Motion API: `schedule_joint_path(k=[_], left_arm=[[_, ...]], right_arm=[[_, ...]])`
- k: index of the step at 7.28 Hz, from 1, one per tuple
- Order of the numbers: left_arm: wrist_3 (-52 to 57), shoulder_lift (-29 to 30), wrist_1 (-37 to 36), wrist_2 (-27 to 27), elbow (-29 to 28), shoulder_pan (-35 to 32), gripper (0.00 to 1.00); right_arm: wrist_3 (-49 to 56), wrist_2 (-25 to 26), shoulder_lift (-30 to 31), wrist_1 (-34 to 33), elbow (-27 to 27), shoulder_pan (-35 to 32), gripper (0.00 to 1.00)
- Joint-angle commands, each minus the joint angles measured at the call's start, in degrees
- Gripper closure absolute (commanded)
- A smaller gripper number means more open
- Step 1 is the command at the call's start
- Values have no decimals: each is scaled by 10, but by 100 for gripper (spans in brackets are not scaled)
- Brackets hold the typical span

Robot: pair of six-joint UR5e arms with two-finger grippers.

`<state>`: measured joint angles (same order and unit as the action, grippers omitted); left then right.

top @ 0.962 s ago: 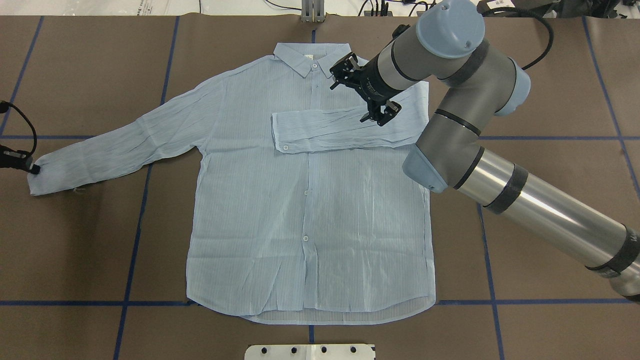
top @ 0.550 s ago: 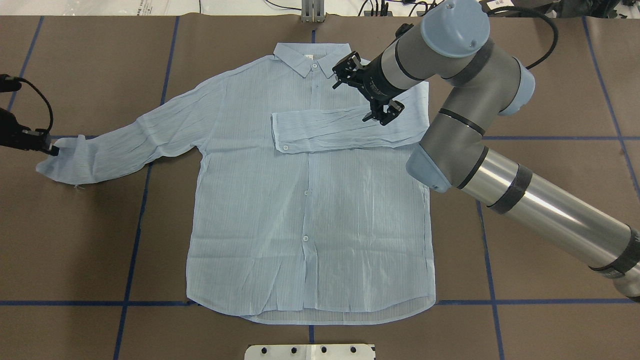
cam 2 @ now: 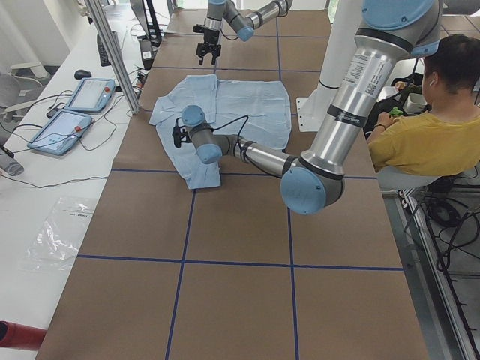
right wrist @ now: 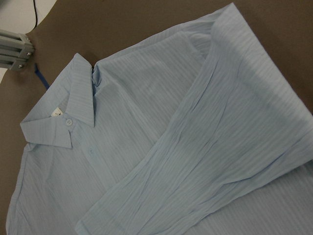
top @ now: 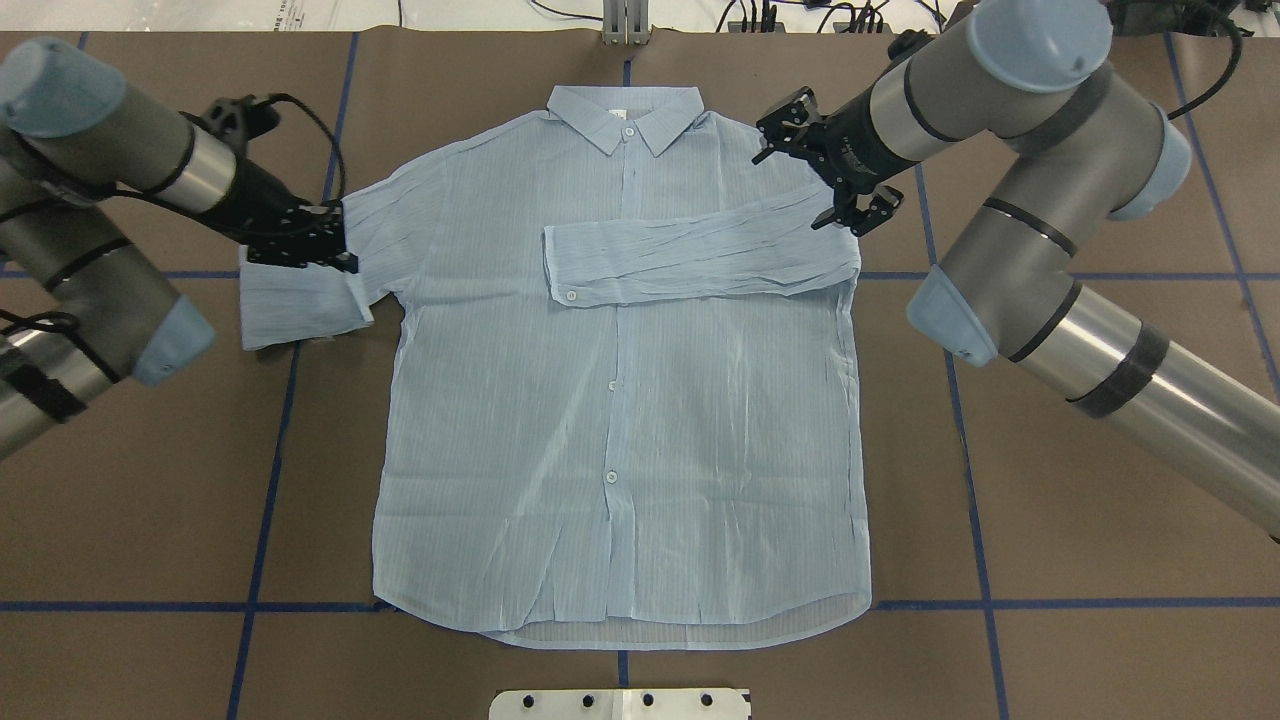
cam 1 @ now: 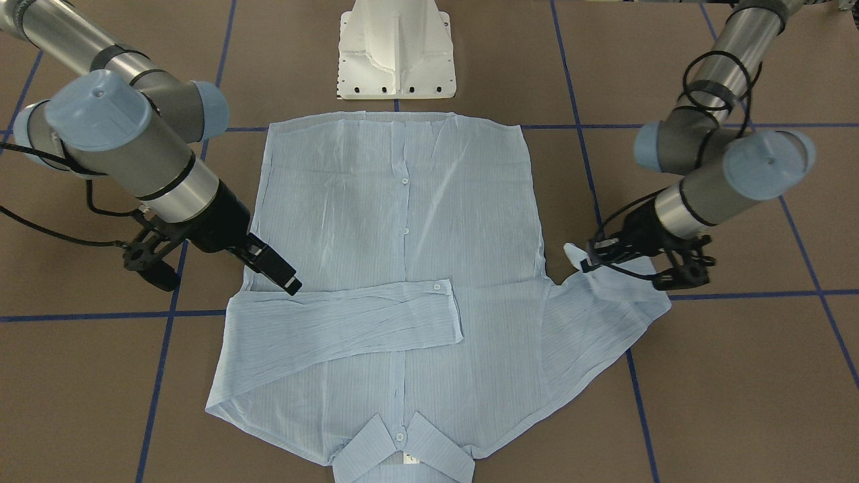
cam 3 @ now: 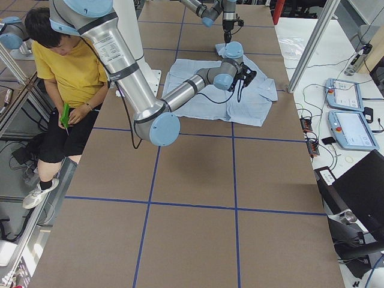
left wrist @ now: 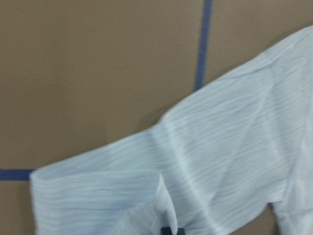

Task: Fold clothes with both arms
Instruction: 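Carry the other sleeve across the chest with the left gripper while the right lifts away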

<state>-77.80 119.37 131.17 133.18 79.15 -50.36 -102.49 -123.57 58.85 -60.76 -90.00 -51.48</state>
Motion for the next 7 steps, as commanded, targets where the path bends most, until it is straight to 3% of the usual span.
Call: schedule_joint_path(k=[1,4,7], left_arm=[[-154,170,0,-60,-87,72,100],[-230,324,1,-163,-194,145,100],[-228,338,3,-206,-206,175,98]], right_arm=[[70,-31,35,-1,-4,-35,1],[106,-58,86,7,-9,-67,0],[156,-68,118,8,-16,-84,0]])
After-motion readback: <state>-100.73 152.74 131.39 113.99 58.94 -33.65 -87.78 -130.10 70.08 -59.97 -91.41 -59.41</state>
